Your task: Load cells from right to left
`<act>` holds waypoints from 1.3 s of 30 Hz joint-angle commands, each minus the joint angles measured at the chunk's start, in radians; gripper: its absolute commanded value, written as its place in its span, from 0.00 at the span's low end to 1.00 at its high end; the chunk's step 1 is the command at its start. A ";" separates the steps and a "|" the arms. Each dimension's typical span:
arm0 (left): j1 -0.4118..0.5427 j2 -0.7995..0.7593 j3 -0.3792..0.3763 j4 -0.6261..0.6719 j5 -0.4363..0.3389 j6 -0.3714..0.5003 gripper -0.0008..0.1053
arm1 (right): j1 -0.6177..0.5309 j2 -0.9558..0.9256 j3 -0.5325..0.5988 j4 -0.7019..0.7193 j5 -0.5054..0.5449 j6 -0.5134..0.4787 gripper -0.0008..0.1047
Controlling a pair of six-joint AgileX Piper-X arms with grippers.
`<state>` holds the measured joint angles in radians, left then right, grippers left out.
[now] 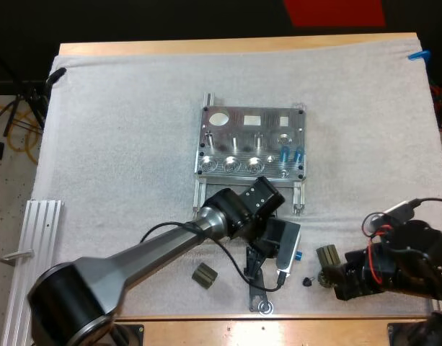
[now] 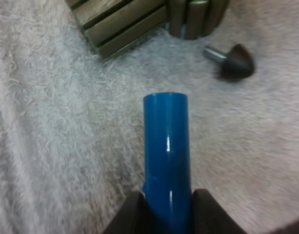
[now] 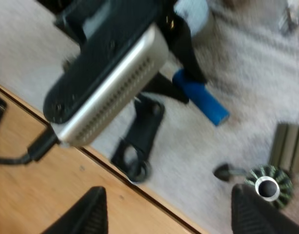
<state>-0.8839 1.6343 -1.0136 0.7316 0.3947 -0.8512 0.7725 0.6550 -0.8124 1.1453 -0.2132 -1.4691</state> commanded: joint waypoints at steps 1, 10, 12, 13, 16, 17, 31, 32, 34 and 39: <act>-0.005 -0.040 -0.001 0.033 -0.003 -0.026 0.01 | -0.001 -0.005 -0.030 -0.003 0.003 0.045 0.53; -0.005 -0.215 -0.001 0.036 -0.003 -0.117 0.01 | -0.001 -0.005 -0.040 -0.008 0.000 0.132 0.53; -0.005 -0.247 -0.001 0.036 -0.003 -0.117 0.01 | -0.001 -0.005 -0.040 -0.013 0.011 0.143 0.53; -0.005 -0.264 -0.001 0.036 -0.003 -0.117 0.01 | -0.001 -0.005 -0.035 -0.020 0.032 0.156 0.53; -0.005 -0.310 -0.001 0.038 -0.003 -0.117 0.01 | -0.001 -0.005 -0.031 -0.059 0.057 0.187 0.53; -0.005 -0.315 -0.001 0.038 -0.003 -0.117 0.01 | -0.001 -0.005 -0.031 -0.068 0.051 0.192 0.53; -0.005 -0.393 -0.001 0.040 0.007 -0.147 0.01 | -0.001 0.038 0.033 -0.268 -0.004 0.332 0.53; -0.005 -0.393 -0.001 0.040 0.007 -0.147 0.01 | -0.001 0.042 0.037 -0.273 -0.009 0.335 0.53; -0.005 -0.393 -0.001 0.040 0.011 -0.147 0.01 | -0.001 0.052 0.043 -0.296 -0.018 0.344 0.53; -0.005 -0.393 -0.001 0.018 0.043 -0.160 0.01 | -0.001 0.083 0.052 -0.349 -0.034 0.346 0.53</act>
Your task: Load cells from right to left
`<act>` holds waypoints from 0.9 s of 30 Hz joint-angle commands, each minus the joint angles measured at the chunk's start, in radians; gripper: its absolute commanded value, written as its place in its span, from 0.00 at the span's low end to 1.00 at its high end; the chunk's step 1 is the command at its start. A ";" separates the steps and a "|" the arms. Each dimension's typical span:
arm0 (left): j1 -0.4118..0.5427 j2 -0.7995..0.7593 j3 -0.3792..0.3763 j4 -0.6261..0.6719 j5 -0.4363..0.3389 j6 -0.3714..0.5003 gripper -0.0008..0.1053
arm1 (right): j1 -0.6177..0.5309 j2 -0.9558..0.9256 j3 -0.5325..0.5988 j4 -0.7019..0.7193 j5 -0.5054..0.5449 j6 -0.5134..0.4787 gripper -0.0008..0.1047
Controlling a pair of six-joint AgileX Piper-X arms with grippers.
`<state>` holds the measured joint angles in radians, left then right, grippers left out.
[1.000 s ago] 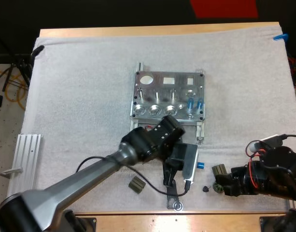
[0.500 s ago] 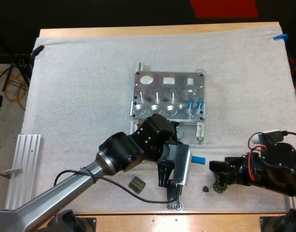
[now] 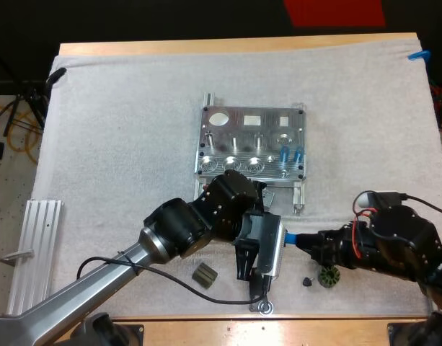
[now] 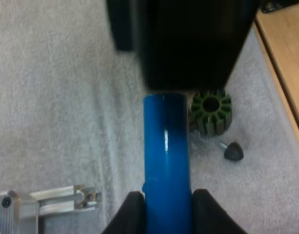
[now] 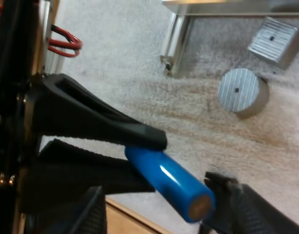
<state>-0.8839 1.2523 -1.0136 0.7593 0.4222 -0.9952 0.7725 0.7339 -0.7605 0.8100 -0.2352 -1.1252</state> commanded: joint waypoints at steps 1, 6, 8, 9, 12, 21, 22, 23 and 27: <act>-0.005 -0.011 -0.001 -0.018 0.020 -0.018 0.01 | -0.001 0.015 0.001 -0.015 -0.014 0.003 0.53; -0.005 -0.011 -0.001 -0.025 0.023 -0.018 0.01 | -0.001 0.055 0.001 -0.028 -0.013 0.001 0.53; -0.005 -0.011 -0.001 -0.025 0.023 -0.018 0.01 | -0.001 0.065 0.001 -0.038 -0.015 0.001 0.53; -0.005 -0.011 -0.001 -0.025 0.023 -0.018 0.01 | -0.001 0.071 0.001 -0.045 -0.017 0.001 0.53; -0.005 -0.011 -0.001 -0.025 0.023 -0.018 0.01 | -0.001 0.078 0.001 -0.050 -0.019 0.001 0.53; -0.005 -0.011 -0.001 -0.025 0.023 -0.018 0.01 | -0.001 0.079 0.001 -0.050 -0.036 0.001 0.20; -0.005 -0.011 -0.001 -0.025 0.023 -0.018 0.01 | -0.001 0.079 0.001 -0.050 -0.036 0.001 0.15; -0.005 -0.011 -0.001 -0.025 0.023 -0.018 0.01 | -0.001 0.079 0.001 -0.050 -0.038 0.001 0.14; -0.005 -0.011 -0.001 -0.025 0.023 -0.018 0.01 | -0.001 0.079 0.001 -0.050 -0.038 0.001 0.02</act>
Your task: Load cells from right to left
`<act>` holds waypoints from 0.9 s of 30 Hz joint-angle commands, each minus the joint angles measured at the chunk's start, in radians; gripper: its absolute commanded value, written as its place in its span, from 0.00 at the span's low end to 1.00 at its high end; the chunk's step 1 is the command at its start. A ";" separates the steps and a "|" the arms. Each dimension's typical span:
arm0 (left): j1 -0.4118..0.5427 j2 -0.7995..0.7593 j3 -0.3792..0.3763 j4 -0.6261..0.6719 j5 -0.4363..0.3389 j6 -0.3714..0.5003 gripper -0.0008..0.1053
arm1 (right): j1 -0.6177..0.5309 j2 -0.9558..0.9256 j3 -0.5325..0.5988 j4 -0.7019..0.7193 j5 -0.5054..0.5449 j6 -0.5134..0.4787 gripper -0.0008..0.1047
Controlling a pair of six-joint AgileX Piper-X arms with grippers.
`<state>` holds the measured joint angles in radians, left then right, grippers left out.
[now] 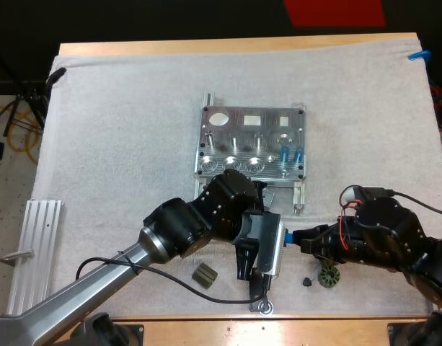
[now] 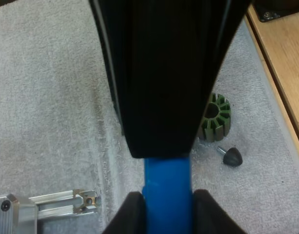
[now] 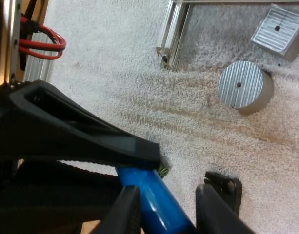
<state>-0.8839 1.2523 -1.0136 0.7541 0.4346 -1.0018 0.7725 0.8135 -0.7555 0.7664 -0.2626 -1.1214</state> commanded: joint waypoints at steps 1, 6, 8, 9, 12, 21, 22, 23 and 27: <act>-0.005 -0.011 -0.001 -0.022 0.011 -0.011 0.01 | -0.001 -0.001 -0.004 -0.006 -0.011 -0.005 0.01; -0.005 -0.011 -0.004 -0.026 0.011 -0.011 0.01 | -0.001 -0.001 -0.004 -0.006 -0.020 -0.021 0.01; -0.005 -0.013 -0.008 -0.027 0.011 -0.011 0.01 | -0.001 -0.001 -0.004 -0.006 -0.032 -0.031 0.01; -0.005 -0.014 -0.012 -0.027 0.011 -0.011 0.01 | -0.001 -0.001 -0.004 -0.006 -0.034 -0.041 0.01; -0.005 -0.014 -0.030 -0.024 0.011 -0.011 0.01 | -0.001 -0.001 -0.012 -0.006 -0.034 -0.086 0.01; -0.005 -0.014 -0.055 -0.011 -0.019 -0.057 0.39 | -0.001 -0.001 -0.033 0.000 -0.034 -0.140 0.01; -0.005 -0.014 -0.055 -0.011 -0.019 -0.078 0.47 | -0.001 -0.001 -0.033 0.000 -0.034 -0.140 0.01; -0.005 -0.014 -0.055 -0.011 -0.019 -0.089 0.50 | -0.001 -0.001 -0.033 0.000 -0.034 -0.140 0.01; -0.005 -0.014 -0.055 0.002 -0.019 -0.150 0.59 | -0.001 -0.001 -0.033 0.000 -0.034 -0.144 0.01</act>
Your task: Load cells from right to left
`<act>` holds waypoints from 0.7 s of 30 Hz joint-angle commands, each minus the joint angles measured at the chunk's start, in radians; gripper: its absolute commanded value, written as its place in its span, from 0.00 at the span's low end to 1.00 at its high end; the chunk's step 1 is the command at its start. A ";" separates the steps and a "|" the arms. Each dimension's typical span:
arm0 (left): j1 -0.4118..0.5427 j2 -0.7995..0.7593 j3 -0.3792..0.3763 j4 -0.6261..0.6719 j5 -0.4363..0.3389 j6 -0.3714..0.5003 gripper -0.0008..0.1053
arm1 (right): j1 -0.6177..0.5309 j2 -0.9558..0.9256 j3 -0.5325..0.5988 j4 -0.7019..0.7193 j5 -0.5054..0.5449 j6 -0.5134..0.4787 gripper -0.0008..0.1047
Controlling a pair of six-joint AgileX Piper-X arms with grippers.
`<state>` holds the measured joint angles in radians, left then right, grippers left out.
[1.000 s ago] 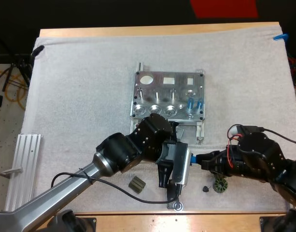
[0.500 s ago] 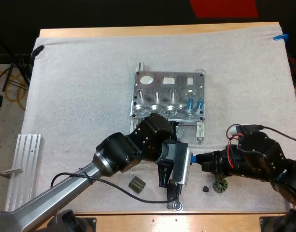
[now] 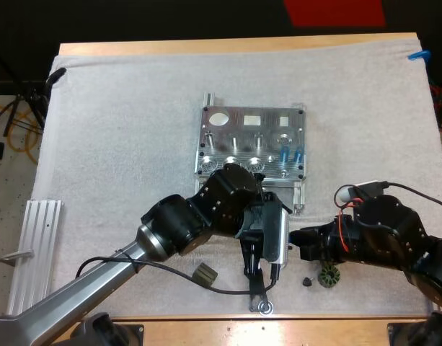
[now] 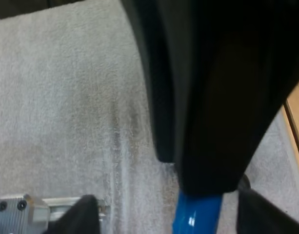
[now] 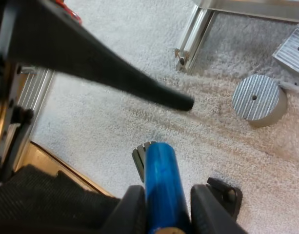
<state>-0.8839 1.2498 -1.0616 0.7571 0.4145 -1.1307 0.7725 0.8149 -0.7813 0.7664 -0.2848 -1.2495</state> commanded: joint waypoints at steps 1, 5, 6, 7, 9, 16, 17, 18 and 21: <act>-0.005 -0.011 -0.007 0.010 0.001 -0.021 0.59 | -0.001 -0.002 -0.007 0.000 -0.012 -0.030 0.01; -0.005 -0.011 -0.019 0.089 0.001 -0.023 0.59 | -0.001 -0.002 -0.012 0.002 -0.007 -0.076 0.01; -0.005 -0.015 -0.025 0.122 0.001 -0.023 0.59 | -0.001 -0.002 -0.014 0.002 -0.004 -0.090 0.01; -0.005 -0.019 -0.030 0.153 0.001 -0.035 0.59 | -0.001 -0.002 -0.019 0.009 -0.002 -0.112 0.01; -0.005 -0.028 -0.037 0.191 -0.014 -0.060 0.59 | -0.001 -0.002 -0.029 0.030 0.015 -0.143 0.01; -0.005 -0.109 -0.037 0.220 -0.207 -0.120 0.59 | -0.001 -0.002 -0.098 0.129 0.042 -0.260 0.01; -0.005 -0.117 -0.037 0.220 -0.217 -0.136 0.59 | -0.001 -0.002 -0.104 0.135 0.043 -0.269 0.01; -0.005 -0.135 -0.037 0.220 -0.236 -0.179 0.59 | -0.001 -0.002 -0.115 0.144 0.042 -0.287 0.01; -0.005 -0.175 -0.037 0.220 -0.295 -0.301 0.59 | -0.001 -0.002 -0.138 0.174 0.042 -0.302 0.01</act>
<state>-0.8839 1.0870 -1.0875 0.9784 0.1554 -1.3835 0.7725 0.8149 -0.9038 0.9285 -0.2412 -1.5334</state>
